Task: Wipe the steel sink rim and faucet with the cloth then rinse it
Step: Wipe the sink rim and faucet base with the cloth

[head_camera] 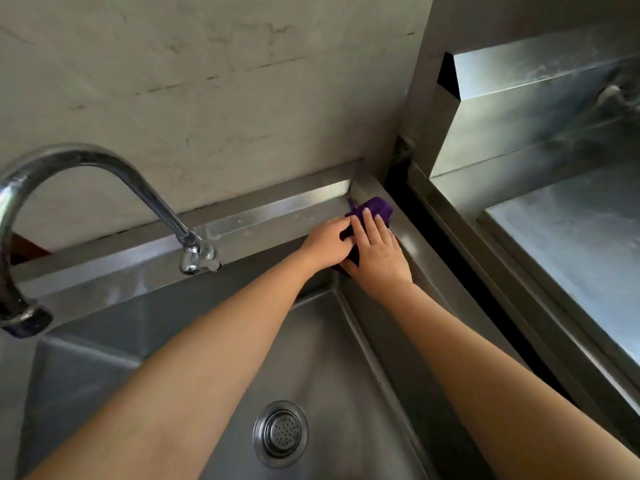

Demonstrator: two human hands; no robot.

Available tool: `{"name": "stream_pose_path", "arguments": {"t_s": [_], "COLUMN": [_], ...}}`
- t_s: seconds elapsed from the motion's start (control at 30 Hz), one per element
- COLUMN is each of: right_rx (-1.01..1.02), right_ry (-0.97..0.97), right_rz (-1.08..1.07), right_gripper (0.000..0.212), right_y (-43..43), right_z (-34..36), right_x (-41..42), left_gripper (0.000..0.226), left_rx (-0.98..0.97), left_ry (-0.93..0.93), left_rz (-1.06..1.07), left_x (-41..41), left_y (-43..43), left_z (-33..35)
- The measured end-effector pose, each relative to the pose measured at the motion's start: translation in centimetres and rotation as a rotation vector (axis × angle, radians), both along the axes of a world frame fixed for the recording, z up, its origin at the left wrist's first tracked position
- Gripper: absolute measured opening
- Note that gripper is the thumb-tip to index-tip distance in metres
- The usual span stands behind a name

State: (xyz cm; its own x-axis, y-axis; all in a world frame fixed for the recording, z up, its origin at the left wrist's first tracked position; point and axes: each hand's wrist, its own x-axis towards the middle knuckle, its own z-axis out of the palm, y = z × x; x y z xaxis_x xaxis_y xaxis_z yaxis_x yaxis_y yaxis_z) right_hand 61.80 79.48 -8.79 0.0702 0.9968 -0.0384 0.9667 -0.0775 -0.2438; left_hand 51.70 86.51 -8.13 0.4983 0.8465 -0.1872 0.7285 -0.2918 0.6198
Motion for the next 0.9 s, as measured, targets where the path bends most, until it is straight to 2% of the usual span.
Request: {"name": "stream_pose_path", "arguments": {"t_s": [0.1, 0.23, 0.43, 0.6, 0.7, 0.9], "right_rx": [-0.115, -0.083, -0.110, -0.100, -0.095, -0.092], "right_ry": [-0.030, -0.060, 0.022, 0.142, 0.189, 0.164], "right_rz": [-0.023, -0.050, 0.008, 0.107, 0.241, 0.486], "right_gripper": [0.075, 0.072, 0.070, 0.074, 0.076, 0.074], "right_y": [2.0, 2.8, 5.5, 7.0, 6.9, 7.1], "right_z": [-1.0, -1.7, -1.3, -1.2, -1.4, -1.4], "right_x": [-0.2, -0.6, -1.0, -2.7, -4.8, -8.4], "left_gripper": [0.050, 0.057, 0.072, 0.074, 0.077, 0.082], "left_rx": [0.149, 0.347, 0.273, 0.228, 0.219, 0.194], "left_ry": [0.067, 0.292, 0.471, 0.492, 0.462, 0.459], "left_rz": [-0.005, 0.052, 0.169, 0.222, 0.292, 0.334], "left_x": [-3.3, -7.3, -9.6, -10.7, -11.2, -12.9], "left_y": [-0.6, -2.7, -4.9, -5.5, -6.0, -6.6], "left_z": [-0.3, -1.6, -2.7, -3.3, -3.4, -3.6]}}
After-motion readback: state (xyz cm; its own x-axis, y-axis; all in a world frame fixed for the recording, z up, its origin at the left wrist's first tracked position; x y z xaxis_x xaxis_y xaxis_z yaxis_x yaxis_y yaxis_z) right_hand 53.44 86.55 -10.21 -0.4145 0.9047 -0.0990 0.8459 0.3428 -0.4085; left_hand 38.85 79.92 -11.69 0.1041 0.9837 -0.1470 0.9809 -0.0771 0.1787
